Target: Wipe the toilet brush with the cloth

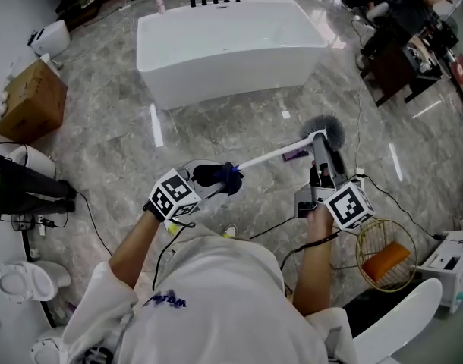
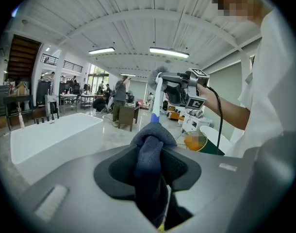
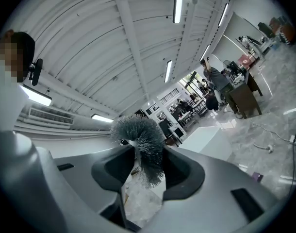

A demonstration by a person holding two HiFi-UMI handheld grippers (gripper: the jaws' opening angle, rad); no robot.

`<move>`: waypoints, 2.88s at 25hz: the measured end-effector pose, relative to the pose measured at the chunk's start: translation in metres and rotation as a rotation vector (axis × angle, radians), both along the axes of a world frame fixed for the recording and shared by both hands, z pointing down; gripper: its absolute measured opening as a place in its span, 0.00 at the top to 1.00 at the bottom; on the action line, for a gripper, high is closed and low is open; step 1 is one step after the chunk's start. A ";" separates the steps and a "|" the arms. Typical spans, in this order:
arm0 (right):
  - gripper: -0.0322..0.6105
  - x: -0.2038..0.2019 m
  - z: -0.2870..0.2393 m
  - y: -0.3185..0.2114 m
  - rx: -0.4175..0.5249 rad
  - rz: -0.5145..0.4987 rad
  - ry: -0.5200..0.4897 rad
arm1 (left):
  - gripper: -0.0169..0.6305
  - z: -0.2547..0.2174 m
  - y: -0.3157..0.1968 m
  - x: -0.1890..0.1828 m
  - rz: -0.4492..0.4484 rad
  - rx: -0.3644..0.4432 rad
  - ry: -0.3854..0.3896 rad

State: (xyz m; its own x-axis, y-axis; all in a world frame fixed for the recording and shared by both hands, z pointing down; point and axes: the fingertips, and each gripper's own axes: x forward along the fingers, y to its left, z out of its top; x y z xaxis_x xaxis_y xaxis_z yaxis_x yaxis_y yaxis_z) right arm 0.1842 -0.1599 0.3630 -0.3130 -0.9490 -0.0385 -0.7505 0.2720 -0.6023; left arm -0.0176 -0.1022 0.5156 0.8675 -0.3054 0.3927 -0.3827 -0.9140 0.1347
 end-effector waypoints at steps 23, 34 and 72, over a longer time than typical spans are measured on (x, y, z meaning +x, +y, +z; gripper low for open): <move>0.71 -0.118 0.080 0.016 -0.136 -0.216 0.166 | 0.83 -0.034 -0.019 0.023 -0.021 -0.033 0.155; 0.72 -0.112 0.086 0.017 -0.148 -0.216 0.079 | 0.82 -0.023 -0.018 0.027 -0.005 -0.015 0.124; 0.73 -0.023 0.024 0.003 -0.036 -0.054 -0.041 | 0.80 -0.004 -0.006 0.014 0.054 -0.093 0.089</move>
State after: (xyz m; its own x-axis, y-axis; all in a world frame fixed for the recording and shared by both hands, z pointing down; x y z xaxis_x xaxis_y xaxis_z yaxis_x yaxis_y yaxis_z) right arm 0.1610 -0.1565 0.3872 -0.3628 -0.9317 -0.0181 -0.7096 0.2888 -0.6427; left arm -0.0039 -0.1087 0.5111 0.9144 -0.2229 0.3378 -0.3158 -0.9150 0.2510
